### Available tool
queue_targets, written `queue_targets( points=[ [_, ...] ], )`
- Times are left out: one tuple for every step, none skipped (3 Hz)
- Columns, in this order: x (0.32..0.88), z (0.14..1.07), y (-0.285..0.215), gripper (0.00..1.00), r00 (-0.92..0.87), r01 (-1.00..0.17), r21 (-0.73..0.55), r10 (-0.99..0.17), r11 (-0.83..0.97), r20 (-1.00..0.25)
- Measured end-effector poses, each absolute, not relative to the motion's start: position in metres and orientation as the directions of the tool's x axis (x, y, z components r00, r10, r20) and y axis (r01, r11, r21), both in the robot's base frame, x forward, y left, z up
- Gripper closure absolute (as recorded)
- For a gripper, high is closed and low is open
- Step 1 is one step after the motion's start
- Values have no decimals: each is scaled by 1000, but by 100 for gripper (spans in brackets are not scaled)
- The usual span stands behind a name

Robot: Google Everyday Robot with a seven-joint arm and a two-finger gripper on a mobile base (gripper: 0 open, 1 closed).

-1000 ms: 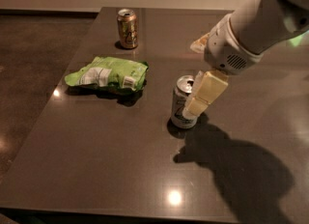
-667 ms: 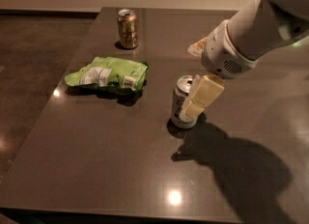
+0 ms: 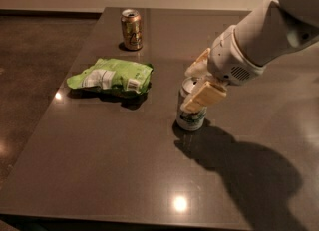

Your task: Move 7up can near green rice chip bag

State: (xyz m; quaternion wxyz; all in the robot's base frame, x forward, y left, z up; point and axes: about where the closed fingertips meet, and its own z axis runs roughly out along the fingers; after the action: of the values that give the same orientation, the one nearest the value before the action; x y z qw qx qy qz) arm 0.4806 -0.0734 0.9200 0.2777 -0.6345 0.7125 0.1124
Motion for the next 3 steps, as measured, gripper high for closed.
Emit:
queue_targets(
  points=[
    [479,921,-72,61,-35,-968,-191,-844,161,-535],
    [479,935,-52,93,10,-972,-203,-839,120,-544],
    [479,945,-33,100,47,-974,-211,-830,86,-556]
  ],
)
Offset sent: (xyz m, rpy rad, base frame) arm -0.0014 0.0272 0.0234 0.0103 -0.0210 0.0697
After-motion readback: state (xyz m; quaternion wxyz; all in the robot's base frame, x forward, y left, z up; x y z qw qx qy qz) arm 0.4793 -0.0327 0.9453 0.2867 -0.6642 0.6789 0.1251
